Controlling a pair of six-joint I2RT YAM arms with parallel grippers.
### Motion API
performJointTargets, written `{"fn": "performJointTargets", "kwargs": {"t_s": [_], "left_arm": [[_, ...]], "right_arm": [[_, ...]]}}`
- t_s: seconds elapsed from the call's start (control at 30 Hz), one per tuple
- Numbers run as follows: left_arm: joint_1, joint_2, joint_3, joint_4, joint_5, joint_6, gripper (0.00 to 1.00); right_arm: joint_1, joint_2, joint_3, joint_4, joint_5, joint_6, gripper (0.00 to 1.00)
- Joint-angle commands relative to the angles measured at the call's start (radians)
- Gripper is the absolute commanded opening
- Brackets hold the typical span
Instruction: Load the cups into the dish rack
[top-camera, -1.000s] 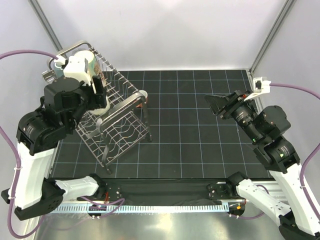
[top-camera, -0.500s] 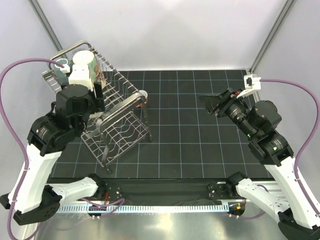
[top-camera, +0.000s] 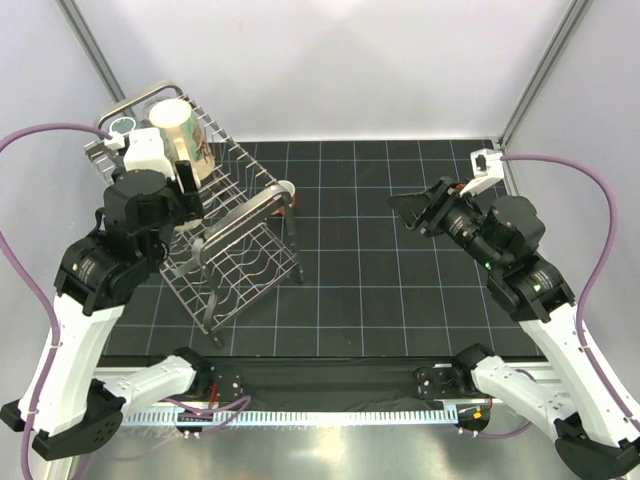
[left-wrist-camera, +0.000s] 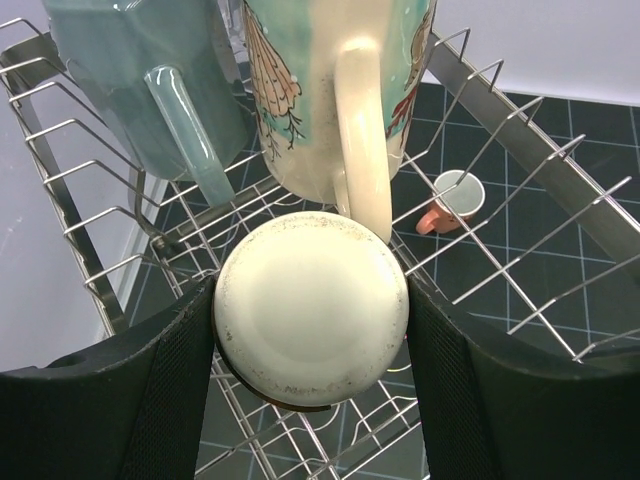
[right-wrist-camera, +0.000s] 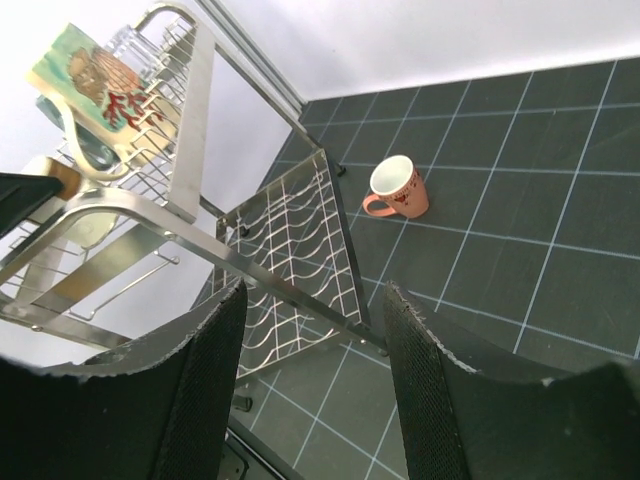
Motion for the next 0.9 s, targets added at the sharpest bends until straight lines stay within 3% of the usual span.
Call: {"fn": "performJointTargets", "kwargs": {"t_s": [0.0,0.13,0.33,0.57,0.67,0.73,0.87], "left_arm": [[0.008,-0.032,0.003,-0.004,-0.007,-0.022,0.54],[0.008,-0.040,0.041,-0.026,0.022,-0.042,0.75],[0.008,-0.061,0.087,-0.043,0.105,-0.079,0.89],[0.008,-0.113,0.147,-0.036,0.276,-0.154,0.92],[0.008,-0.155,0.126,-0.001,0.430,-0.183,0.92],[0.008,-0.173,0.106,0.007,0.550,-0.204,0.92],[0.008,-0.196,0.093,-0.040,0.662,-0.223,0.89]], "right_arm": [[0.003,0.053,0.058,-0.007,-0.029,0.002,0.59],[0.003,0.136,0.116,-0.053,-0.041,-0.011,0.59],[0.005,0.308,0.219,-0.075,-0.078,-0.046,0.68],[0.005,0.544,0.337,-0.052,-0.058,-0.104,0.71],[0.005,0.668,0.399,-0.004,-0.070,-0.112,0.70],[0.003,0.745,0.469,0.008,-0.080,-0.113,0.70],[0.003,0.958,0.647,-0.021,-0.103,-0.115,0.70]]}}
